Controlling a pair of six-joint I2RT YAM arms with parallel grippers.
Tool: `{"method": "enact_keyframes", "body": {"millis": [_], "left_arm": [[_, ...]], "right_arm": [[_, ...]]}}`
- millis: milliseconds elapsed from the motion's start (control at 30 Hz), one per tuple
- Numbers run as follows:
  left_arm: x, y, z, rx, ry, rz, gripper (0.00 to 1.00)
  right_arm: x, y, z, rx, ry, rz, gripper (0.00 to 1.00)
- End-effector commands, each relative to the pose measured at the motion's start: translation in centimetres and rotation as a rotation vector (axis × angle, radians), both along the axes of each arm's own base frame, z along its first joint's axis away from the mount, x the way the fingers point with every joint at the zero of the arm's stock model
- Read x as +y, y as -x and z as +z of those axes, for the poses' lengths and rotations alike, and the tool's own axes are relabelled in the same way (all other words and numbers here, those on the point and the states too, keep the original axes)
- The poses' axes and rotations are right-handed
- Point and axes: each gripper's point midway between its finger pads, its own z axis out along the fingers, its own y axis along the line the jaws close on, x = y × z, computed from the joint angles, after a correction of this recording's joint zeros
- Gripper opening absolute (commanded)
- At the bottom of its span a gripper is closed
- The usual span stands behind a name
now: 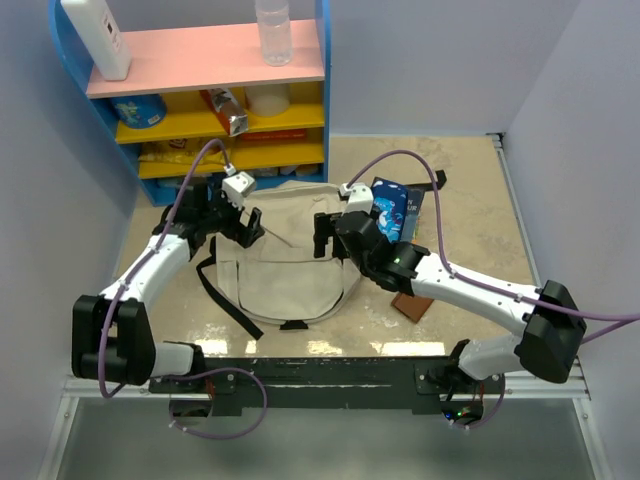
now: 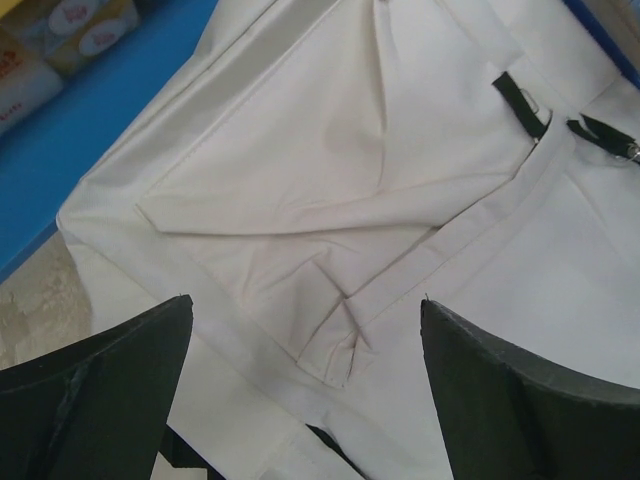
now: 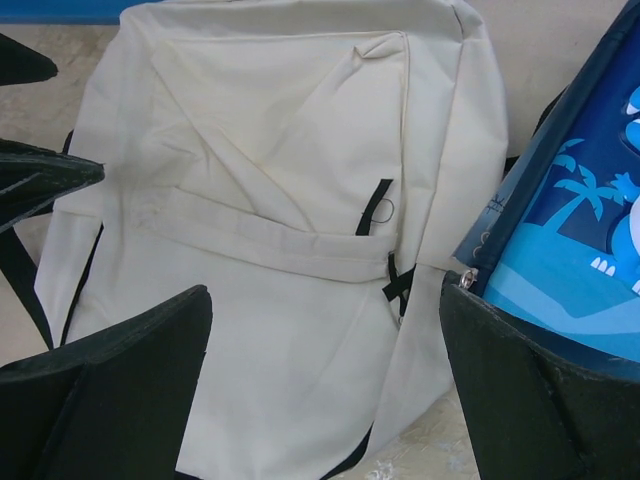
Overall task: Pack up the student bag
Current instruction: Unzip the student bag at the center of the board.
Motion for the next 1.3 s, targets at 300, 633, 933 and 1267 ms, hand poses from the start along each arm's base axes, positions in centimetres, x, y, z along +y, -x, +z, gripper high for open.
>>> {"method": "enact_keyframes", "body": {"millis": [300,633,933,1267], "left_arm": [[1.0,-1.1,-5.1,-0.094,-0.197,0.025,1.00],[1.7,-0.2,-8.0,-0.066,-0.269,0.017,0.88],[0.0,-0.9,-5.1,-0.066,-0.182,-0.022,0.91],[-0.5,-1.4,-5.6,-0.036,-0.173,-0.037,0.92]], "right_arm": [[5.7,3.6,-4.9,0.119,-0.059,0.128,0.99],[6.4,6.9,-9.4,0.190,-0.072,0.170,0.88],[3.0,9.3,-14.3,0.251,-0.045,0.124,0.75],[-1.1,10.6,-16.7,0.297,0.011,0.047,0.63]]}}
